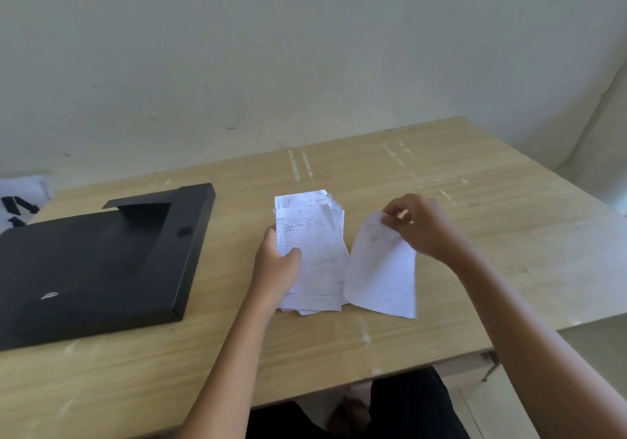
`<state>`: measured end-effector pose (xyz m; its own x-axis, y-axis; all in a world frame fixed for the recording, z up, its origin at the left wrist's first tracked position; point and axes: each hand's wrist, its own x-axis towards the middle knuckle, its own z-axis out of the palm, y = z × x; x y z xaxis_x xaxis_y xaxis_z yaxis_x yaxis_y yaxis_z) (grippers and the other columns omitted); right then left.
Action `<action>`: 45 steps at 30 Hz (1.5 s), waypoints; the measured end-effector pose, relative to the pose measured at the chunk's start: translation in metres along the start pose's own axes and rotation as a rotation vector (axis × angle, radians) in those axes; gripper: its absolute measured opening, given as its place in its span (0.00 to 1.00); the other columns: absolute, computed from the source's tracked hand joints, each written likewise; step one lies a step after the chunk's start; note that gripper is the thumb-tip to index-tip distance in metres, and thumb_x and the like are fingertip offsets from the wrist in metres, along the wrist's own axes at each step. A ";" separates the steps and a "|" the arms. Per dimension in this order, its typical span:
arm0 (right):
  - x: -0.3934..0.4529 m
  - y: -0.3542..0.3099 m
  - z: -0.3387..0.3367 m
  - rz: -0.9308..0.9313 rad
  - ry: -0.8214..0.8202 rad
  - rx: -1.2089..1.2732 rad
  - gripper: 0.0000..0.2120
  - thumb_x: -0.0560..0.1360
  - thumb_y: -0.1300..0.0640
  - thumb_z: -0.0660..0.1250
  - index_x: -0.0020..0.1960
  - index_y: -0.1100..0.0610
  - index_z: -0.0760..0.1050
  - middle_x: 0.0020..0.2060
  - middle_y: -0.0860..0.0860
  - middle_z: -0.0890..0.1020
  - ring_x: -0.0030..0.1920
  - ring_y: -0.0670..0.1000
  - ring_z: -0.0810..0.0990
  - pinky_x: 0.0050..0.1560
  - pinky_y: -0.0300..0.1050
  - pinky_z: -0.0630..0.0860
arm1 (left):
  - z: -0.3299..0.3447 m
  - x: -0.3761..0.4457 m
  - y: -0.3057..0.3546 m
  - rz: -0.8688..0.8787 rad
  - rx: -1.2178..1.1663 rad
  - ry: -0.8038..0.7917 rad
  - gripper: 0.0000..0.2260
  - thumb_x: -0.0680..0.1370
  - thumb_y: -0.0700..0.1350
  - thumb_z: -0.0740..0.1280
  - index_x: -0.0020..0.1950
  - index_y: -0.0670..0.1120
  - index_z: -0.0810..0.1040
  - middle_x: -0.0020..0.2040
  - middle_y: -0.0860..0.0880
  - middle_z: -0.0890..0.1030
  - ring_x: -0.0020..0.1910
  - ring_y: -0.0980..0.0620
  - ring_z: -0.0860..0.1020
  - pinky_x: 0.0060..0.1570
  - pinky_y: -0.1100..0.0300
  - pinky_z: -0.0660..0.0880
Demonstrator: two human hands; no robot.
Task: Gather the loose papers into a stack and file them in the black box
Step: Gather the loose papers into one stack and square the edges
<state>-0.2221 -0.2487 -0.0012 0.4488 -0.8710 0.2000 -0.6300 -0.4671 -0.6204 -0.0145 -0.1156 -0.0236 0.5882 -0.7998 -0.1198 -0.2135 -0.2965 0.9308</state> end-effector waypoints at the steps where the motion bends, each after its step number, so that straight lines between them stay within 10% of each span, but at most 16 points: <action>1: 0.002 -0.012 -0.001 -0.032 -0.008 0.059 0.03 0.75 0.60 0.71 0.48 0.58 0.83 0.43 0.51 0.82 0.42 0.52 0.80 0.41 0.42 0.71 | 0.000 0.000 0.000 0.003 -0.009 -0.005 0.11 0.76 0.36 0.61 0.55 0.46 0.75 0.52 0.44 0.82 0.47 0.43 0.80 0.41 0.55 0.74; 14: 0.019 -0.084 0.057 -0.333 0.396 0.189 0.03 0.68 0.53 0.77 0.41 0.50 0.85 0.36 0.41 0.81 0.45 0.48 0.67 0.45 0.37 0.68 | 0.012 -0.012 0.003 0.259 -0.352 0.046 0.08 0.86 0.50 0.59 0.54 0.50 0.77 0.44 0.58 0.82 0.43 0.58 0.80 0.44 0.64 0.76; 21: 0.005 -0.086 0.046 0.071 0.484 0.619 0.37 0.63 0.40 0.78 0.68 0.47 0.68 0.61 0.46 0.71 0.60 0.45 0.73 0.60 0.39 0.69 | 0.002 -0.002 0.014 0.373 -0.302 0.198 0.08 0.81 0.39 0.67 0.57 0.51 0.78 0.50 0.47 0.85 0.49 0.48 0.84 0.48 0.52 0.80; 27: -0.007 -0.089 0.056 -0.052 0.187 0.875 0.10 0.75 0.52 0.72 0.55 0.52 0.80 0.46 0.48 0.86 0.48 0.47 0.85 0.47 0.49 0.82 | 0.001 -0.004 0.024 0.545 -0.248 0.241 0.12 0.83 0.41 0.65 0.60 0.58 0.73 0.51 0.57 0.83 0.50 0.57 0.82 0.49 0.65 0.78; 30: -0.011 -0.089 0.071 -0.044 0.221 0.876 0.09 0.76 0.55 0.71 0.56 0.52 0.78 0.44 0.45 0.86 0.45 0.43 0.85 0.40 0.37 0.79 | 0.006 -0.003 0.007 0.483 -0.186 0.233 0.11 0.84 0.43 0.64 0.65 0.54 0.71 0.52 0.61 0.82 0.50 0.59 0.82 0.48 0.62 0.78; 42: -0.017 -0.059 0.105 0.008 0.157 0.803 0.14 0.76 0.55 0.71 0.59 0.49 0.74 0.48 0.46 0.85 0.47 0.44 0.84 0.45 0.43 0.80 | 0.000 0.006 -0.026 0.321 -0.017 0.019 0.13 0.84 0.48 0.65 0.67 0.60 0.72 0.55 0.62 0.84 0.56 0.61 0.82 0.59 0.54 0.79; 45: -0.015 -0.051 0.111 0.027 0.152 0.831 0.09 0.76 0.58 0.71 0.56 0.54 0.79 0.47 0.48 0.86 0.48 0.46 0.85 0.45 0.43 0.80 | -0.013 0.002 -0.012 0.320 0.049 -0.004 0.12 0.82 0.51 0.66 0.64 0.62 0.71 0.57 0.67 0.81 0.61 0.61 0.80 0.56 0.68 0.75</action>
<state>-0.1264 -0.1945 -0.0563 0.3126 -0.9191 0.2398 0.0583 -0.2334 -0.9706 -0.0006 -0.1067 -0.0307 0.4824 -0.8583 0.1749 -0.4243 -0.0544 0.9039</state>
